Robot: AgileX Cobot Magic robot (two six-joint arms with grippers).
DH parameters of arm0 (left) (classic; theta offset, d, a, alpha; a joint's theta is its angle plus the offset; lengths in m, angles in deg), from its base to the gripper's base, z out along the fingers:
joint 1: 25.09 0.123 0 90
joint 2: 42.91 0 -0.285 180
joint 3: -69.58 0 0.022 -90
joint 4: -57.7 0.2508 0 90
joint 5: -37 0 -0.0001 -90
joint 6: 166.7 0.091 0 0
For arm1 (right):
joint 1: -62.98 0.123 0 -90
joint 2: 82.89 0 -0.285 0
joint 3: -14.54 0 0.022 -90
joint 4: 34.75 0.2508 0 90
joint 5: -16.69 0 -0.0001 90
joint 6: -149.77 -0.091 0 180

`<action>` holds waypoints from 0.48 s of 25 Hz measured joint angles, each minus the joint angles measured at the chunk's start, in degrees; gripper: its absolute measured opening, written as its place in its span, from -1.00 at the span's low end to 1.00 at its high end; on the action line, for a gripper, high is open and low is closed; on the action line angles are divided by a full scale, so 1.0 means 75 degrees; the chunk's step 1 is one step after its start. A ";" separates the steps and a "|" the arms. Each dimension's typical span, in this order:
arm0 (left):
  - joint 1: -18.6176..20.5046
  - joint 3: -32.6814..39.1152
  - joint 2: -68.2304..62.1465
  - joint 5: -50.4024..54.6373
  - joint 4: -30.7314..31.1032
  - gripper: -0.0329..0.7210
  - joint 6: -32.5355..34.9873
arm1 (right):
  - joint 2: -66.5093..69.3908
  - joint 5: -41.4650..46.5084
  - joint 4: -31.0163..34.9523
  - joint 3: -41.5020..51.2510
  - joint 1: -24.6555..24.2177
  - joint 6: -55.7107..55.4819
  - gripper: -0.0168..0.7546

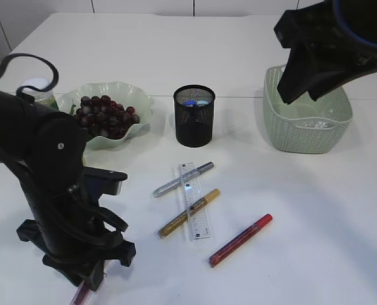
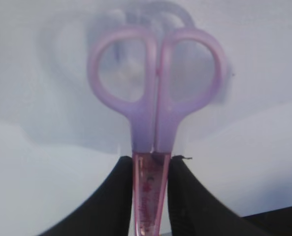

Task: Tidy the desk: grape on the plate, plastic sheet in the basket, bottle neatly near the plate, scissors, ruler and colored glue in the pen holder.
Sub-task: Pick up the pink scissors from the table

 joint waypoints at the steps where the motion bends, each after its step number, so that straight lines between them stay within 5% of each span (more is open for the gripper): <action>1: 0.0000 0.0055 0.0138 -0.0053 -0.0012 -0.48 0.0000 | 0.0000 0.0000 0.0000 0.0000 0.0000 0.0000 -0.11; 12: 0.0000 0.0072 0.1187 -0.1025 0.0169 -0.48 0.0000 | 0.0000 0.0000 -0.0065 0.0000 0.0000 0.0000 -0.11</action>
